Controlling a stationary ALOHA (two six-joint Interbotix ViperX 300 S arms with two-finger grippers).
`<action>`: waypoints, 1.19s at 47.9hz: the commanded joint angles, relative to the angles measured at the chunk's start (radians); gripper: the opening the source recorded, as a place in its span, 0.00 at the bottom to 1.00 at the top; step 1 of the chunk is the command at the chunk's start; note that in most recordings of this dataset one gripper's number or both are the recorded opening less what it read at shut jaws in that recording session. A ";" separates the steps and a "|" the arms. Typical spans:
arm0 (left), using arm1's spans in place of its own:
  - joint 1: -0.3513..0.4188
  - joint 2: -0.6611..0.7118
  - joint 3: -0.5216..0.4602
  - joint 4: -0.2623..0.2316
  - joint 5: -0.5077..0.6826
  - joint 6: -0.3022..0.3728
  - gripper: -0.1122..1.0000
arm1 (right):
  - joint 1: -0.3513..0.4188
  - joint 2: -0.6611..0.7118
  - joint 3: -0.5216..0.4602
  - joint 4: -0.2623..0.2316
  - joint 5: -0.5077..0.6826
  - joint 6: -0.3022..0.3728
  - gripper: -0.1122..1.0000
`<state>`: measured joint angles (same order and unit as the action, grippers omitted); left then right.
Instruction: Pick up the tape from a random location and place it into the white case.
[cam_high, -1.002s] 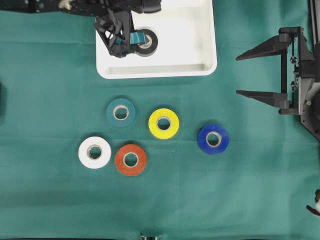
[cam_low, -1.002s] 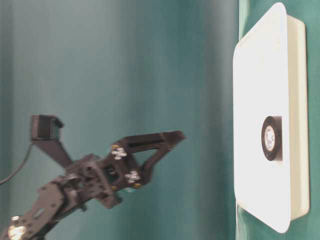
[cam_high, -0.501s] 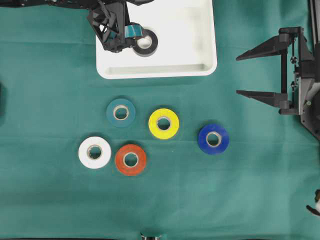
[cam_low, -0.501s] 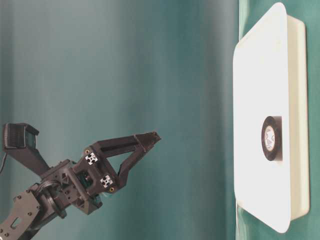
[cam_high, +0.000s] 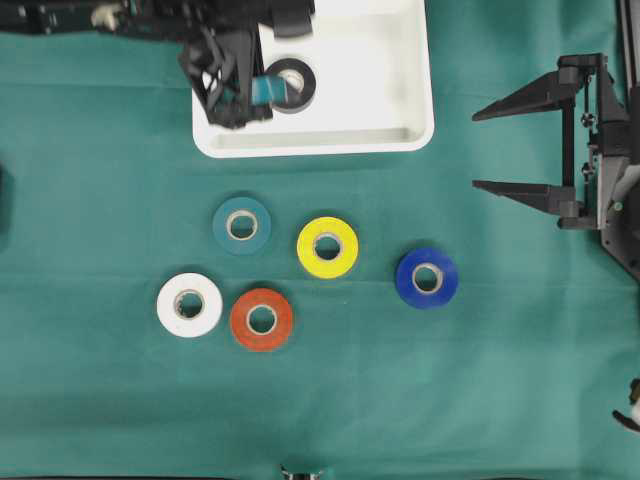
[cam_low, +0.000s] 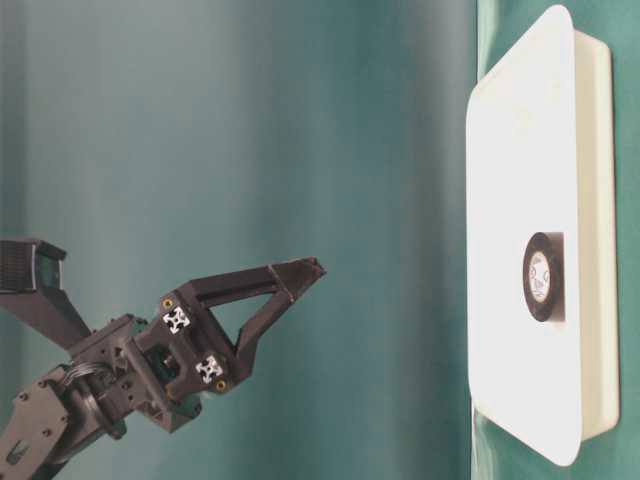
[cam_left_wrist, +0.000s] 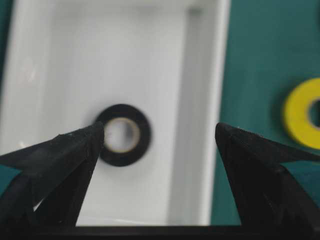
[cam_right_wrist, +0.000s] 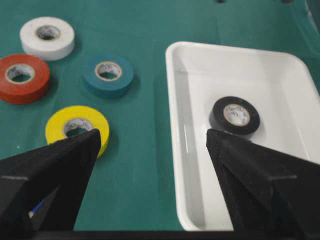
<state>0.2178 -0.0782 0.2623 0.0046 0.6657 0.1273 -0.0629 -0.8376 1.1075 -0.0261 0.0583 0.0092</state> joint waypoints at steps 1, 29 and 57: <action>-0.035 -0.034 -0.008 0.000 -0.003 -0.002 0.99 | 0.000 0.003 -0.023 -0.002 -0.003 0.003 0.93; -0.207 -0.043 0.002 0.000 -0.015 -0.006 0.99 | 0.000 0.003 -0.025 0.002 -0.003 0.003 0.93; -0.172 -0.310 0.241 0.000 -0.100 -0.003 0.99 | 0.000 -0.023 -0.028 0.002 0.018 0.009 0.93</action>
<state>0.0399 -0.3267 0.4786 0.0046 0.6029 0.1227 -0.0629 -0.8560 1.1075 -0.0245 0.0767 0.0169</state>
